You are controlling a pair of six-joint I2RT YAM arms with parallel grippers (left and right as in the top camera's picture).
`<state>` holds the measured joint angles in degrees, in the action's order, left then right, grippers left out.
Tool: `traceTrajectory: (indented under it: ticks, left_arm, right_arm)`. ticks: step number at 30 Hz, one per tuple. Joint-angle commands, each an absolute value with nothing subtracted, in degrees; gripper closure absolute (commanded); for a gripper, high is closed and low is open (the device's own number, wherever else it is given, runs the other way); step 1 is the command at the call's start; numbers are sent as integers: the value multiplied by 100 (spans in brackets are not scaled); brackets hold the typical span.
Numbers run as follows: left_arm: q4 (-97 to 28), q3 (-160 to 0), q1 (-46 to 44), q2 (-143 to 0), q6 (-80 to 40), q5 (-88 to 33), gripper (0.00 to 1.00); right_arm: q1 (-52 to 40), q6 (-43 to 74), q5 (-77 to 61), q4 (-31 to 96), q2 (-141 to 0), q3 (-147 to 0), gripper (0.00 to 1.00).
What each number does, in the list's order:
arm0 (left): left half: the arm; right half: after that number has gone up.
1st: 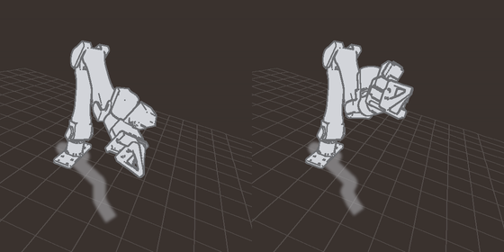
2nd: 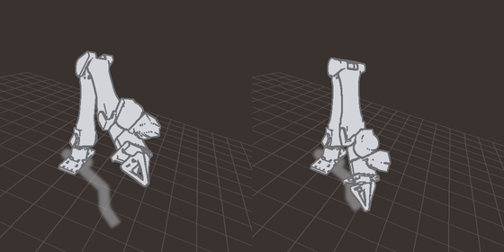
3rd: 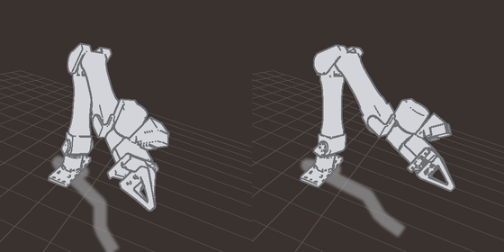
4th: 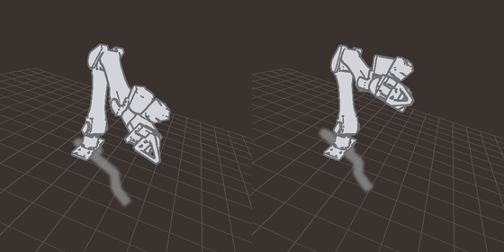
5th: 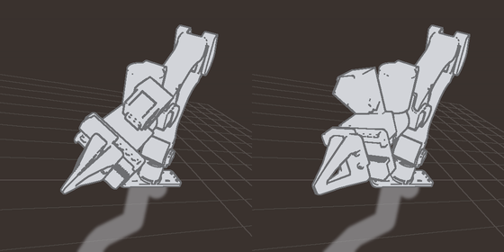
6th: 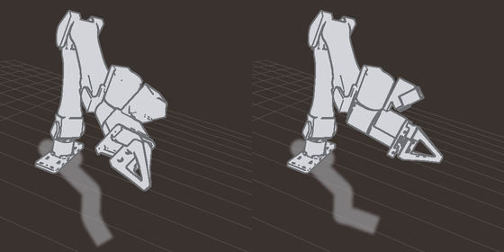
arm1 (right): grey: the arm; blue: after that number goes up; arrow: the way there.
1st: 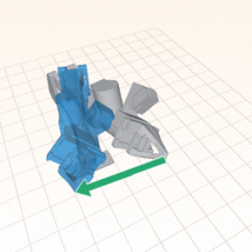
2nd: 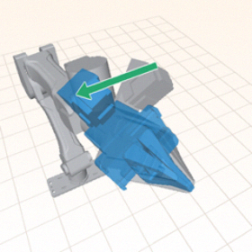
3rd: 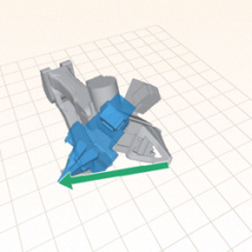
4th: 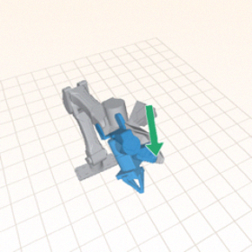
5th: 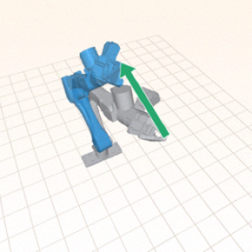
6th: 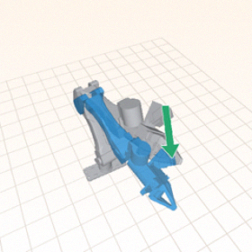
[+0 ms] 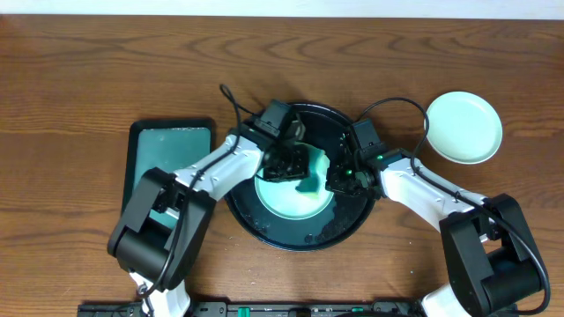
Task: Clean dirty plates on tray and stack at the side
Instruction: 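Scrub the green plate with the sponge while the right gripper holds it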
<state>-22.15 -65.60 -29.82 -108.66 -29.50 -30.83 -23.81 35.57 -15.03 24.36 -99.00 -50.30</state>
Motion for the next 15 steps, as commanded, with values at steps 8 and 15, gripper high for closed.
traceTrajectory:
  ticks: [8,15]
  left_arm:
    - [-3282,-6694,-2259,-10763,-2926,-1988,93]
    - [-3673,-6748,-2287,-9937,-2661,-2034,93]
  right_arm:
    - [-2486,3636,-1310,2589,-10191,-4936,98]
    - [-2484,3632,-1310,2582,-10191,-4936,98]
